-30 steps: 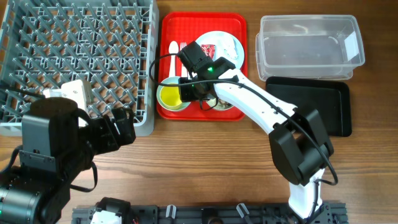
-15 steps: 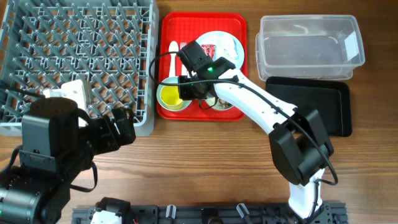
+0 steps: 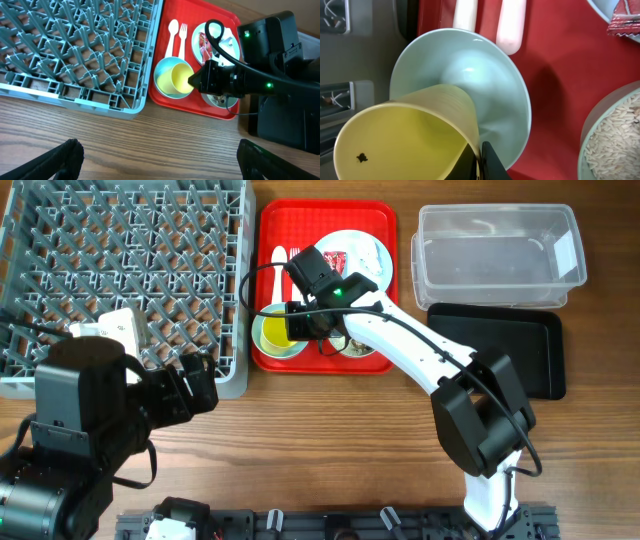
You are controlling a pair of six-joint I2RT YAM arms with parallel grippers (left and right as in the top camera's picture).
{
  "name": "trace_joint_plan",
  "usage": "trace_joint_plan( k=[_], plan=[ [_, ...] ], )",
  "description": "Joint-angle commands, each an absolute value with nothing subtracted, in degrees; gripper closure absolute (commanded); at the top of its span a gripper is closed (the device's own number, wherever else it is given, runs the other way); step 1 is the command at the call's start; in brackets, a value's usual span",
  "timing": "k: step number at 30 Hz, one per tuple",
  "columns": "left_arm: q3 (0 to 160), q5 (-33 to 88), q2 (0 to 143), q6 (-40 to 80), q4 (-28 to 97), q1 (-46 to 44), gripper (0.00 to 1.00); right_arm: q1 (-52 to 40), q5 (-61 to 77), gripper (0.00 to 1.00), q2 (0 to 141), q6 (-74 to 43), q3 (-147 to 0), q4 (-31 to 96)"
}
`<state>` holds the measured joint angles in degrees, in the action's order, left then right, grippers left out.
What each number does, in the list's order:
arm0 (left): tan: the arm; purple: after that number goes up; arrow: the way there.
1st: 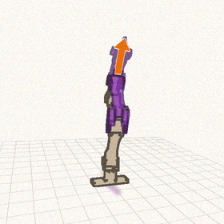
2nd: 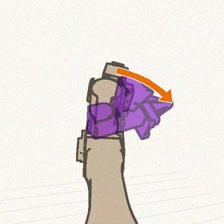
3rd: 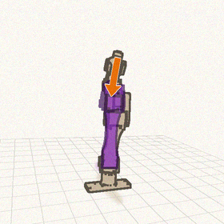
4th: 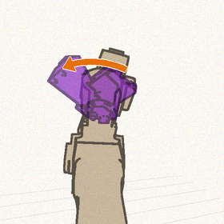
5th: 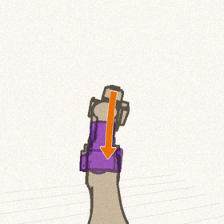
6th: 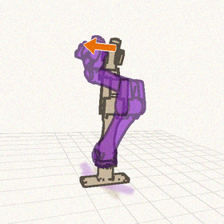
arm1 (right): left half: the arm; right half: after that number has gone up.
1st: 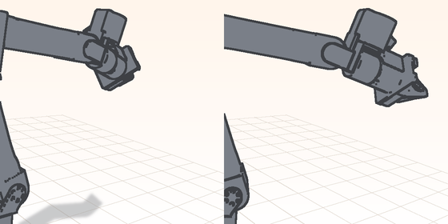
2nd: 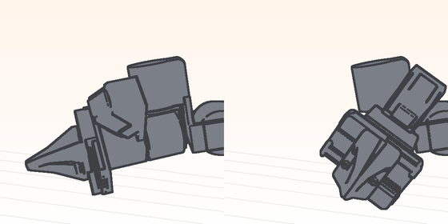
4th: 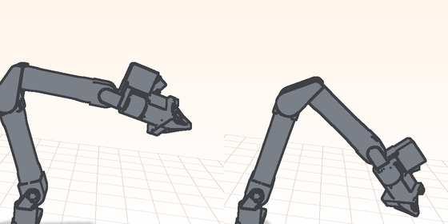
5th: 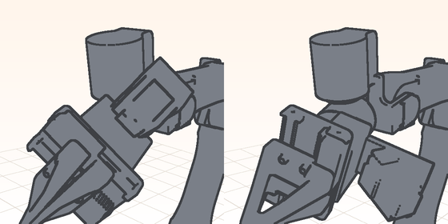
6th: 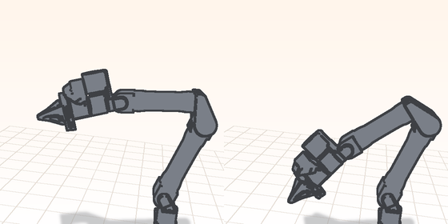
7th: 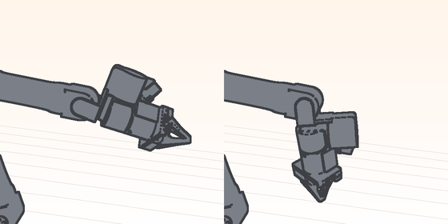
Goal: Sort waste into correct bins and load items into the dishwasher rack
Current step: 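Lift the yellow cup with the right gripper toward the left gripper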
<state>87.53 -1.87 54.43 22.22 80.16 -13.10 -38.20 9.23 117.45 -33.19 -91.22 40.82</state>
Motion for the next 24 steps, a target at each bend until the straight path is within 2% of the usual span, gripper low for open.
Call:
trace_joint_plan(
  k=[1, 6, 12, 14, 19, 24],
  plan=[
    [88.51, -2.44, 54.37, 22.81, 80.03, -12.84, 0.00, -37.45, 10.72, 0.96, 115.39, -33.41, -90.85, 40.77],
    [88.51, -2.46, 54.37, 22.79, 79.94, -12.84, 0.00, -33.41, 21.04, 0.96, 107.07, -32.49, -90.85, 41.82],
    [88.51, -1.85, 54.37, 23.00, 76.25, -12.84, 0.00, -23.81, 35.09, 0.96, 97.51, -26.55, -90.85, 44.73],
    [88.51, 1.45, 54.37, 22.98, 74.13, -12.84, 0.00, -20.80, 40.62, 0.96, 95.20, -23.38, -90.85, 45.08],
    [88.51, 14.22, 55.77, 22.96, 70.08, -12.84, 0.00, -12.97, 65.19, 0.96, 90.87, -12.01, -90.85, 45.32],
    [88.51, 24.99, 59.05, 22.96, 66.98, -12.49, 0.00, -10.26, 82.28, 0.96, 90.32, -5.54, -90.85, 45.84]
  ],
)
